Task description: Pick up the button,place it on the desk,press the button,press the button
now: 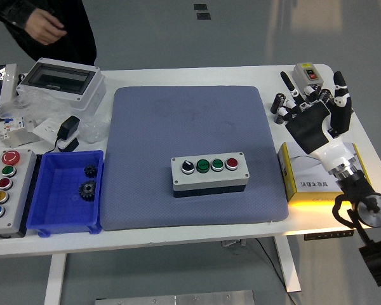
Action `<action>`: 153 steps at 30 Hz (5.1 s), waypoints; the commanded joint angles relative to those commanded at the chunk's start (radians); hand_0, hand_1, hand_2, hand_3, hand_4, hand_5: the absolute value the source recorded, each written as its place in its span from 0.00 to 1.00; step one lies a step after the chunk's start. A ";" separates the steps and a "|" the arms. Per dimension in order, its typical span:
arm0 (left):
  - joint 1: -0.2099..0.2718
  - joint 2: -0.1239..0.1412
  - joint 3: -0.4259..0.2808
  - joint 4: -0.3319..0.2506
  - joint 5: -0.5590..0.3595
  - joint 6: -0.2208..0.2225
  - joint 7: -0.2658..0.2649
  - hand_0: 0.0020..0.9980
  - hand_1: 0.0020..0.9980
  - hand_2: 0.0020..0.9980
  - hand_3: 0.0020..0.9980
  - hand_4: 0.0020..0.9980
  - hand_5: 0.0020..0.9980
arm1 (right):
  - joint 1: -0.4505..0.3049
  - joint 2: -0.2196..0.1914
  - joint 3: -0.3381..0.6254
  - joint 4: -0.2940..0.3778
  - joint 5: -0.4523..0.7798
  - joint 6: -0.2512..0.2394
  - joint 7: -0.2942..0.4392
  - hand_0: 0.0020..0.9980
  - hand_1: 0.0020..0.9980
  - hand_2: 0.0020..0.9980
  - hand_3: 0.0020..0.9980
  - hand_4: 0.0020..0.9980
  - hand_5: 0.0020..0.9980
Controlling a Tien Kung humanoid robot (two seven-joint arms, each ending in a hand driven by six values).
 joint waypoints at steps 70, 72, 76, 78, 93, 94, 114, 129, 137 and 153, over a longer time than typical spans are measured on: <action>0.005 -0.006 0.004 0.000 -0.002 -0.005 -0.003 0.66 0.63 0.62 0.70 0.82 0.26 | 0.007 -0.036 0.041 0.175 -1.319 -1.016 0.122 1.00 1.00 1.00 1.00 1.00 1.00; 0.005 -0.005 0.004 0.000 -0.002 -0.005 -0.002 0.66 0.63 0.62 0.70 0.82 0.26 | 0.006 -0.037 0.040 0.182 -1.385 -1.036 0.109 1.00 1.00 1.00 1.00 1.00 1.00; 0.006 -0.004 0.004 0.000 -0.001 -0.006 -0.001 0.66 0.63 0.62 0.70 0.82 0.26 | 0.000 -0.039 0.048 0.215 -1.536 -1.068 0.084 1.00 1.00 1.00 1.00 1.00 1.00; 0.006 -0.003 0.004 0.000 -0.001 -0.006 0.001 0.66 0.63 0.62 0.70 0.82 0.26 | -0.002 -0.041 0.042 0.235 -1.608 -1.077 0.073 1.00 1.00 1.00 1.00 1.00 1.00; -0.002 0.008 0.003 0.000 0.003 -0.002 0.003 0.66 0.63 0.62 0.70 0.83 0.26 | 0.016 -0.050 -0.095 0.300 -1.754 -1.088 0.045 1.00 1.00 1.00 1.00 1.00 0.97; -0.003 0.009 0.003 0.000 0.003 -0.002 0.003 0.66 0.63 0.62 0.70 0.83 0.26 | 0.020 -0.049 -0.106 0.296 -1.754 -1.089 0.042 1.00 1.00 1.00 1.00 1.00 0.97; -0.004 0.018 0.000 0.000 -0.002 -0.001 0.001 0.66 0.63 0.62 0.70 0.83 0.27 | 0.183 -0.056 -0.417 0.265 -1.856 -1.038 -0.159 1.00 1.00 1.00 1.00 1.00 0.83; -0.009 0.018 -0.002 0.000 -0.002 -0.002 -0.002 0.66 0.63 0.62 0.70 0.83 0.27 | 0.382 0.042 -0.714 0.048 -1.817 -0.949 -0.231 1.00 1.00 1.00 1.00 1.00 0.56; -0.012 0.018 0.003 0.000 -0.007 -0.004 -0.001 0.66 0.63 0.62 0.70 0.83 0.26 | 0.456 0.071 -0.820 -0.098 -1.754 -0.917 -0.232 1.00 1.00 1.00 1.00 1.00 0.54; -0.016 0.021 0.004 0.000 -0.003 -0.005 0.000 0.66 0.63 0.62 0.70 0.83 0.26 | 0.583 0.121 -0.963 -0.242 -1.649 -0.896 -0.233 1.00 1.00 1.00 1.00 1.00 0.53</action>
